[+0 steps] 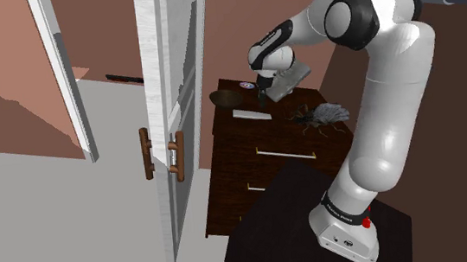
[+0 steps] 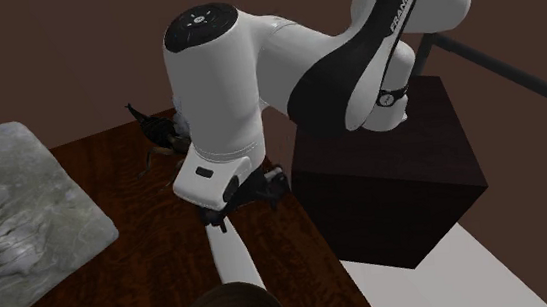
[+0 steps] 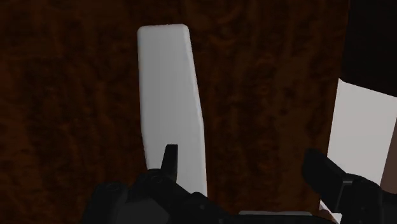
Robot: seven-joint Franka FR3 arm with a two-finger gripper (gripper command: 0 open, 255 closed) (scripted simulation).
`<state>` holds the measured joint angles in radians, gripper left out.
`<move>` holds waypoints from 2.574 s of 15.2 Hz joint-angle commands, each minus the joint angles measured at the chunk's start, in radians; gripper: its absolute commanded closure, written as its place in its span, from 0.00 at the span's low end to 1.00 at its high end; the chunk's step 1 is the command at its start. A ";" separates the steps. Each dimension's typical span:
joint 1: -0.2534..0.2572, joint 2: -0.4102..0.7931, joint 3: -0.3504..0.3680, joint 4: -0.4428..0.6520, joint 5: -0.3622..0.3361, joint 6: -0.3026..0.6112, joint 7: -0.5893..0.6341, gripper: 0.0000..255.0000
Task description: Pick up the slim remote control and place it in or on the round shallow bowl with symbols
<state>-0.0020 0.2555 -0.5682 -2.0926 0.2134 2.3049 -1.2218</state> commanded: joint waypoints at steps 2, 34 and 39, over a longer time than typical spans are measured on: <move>-0.058 0.139 0.038 0.113 0.073 -0.001 -0.114 0.00; -0.116 0.269 0.084 0.204 0.127 0.023 -0.193 1.00; -0.102 0.225 0.065 0.211 0.099 -0.024 -0.175 1.00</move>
<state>-0.1080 0.4918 -0.4988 -1.8820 0.3191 2.2912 -1.4016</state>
